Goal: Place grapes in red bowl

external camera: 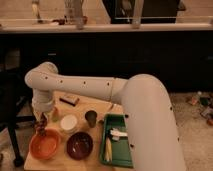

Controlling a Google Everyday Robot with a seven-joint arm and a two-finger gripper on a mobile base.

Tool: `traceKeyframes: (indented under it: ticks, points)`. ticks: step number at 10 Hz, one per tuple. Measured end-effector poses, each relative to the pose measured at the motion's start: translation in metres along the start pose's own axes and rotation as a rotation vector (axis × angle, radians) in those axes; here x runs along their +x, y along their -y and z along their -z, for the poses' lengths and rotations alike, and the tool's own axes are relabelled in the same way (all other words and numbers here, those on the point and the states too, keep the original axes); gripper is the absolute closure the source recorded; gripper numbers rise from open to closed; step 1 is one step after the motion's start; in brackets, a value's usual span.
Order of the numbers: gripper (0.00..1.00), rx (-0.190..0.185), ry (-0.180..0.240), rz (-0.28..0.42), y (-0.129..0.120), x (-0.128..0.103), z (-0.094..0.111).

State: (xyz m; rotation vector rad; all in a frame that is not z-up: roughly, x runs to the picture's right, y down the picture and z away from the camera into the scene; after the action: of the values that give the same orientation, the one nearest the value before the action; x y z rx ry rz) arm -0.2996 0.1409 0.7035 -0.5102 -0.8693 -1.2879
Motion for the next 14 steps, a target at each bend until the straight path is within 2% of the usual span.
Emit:
traceKeyframes:
  ticks: [3, 6, 9, 10, 14]
  points:
    - [0.88, 0.01, 0.035, 0.015, 0.0, -0.004, -0.011]
    - [0.88, 0.013, 0.049, 0.035, 0.007, -0.012, -0.015]
    - [0.88, 0.005, 0.059, 0.063, 0.017, -0.023, -0.021]
    - [0.88, -0.01, 0.085, 0.087, 0.023, -0.033, -0.034]
    - [0.88, -0.008, 0.119, 0.074, 0.009, -0.042, -0.052]
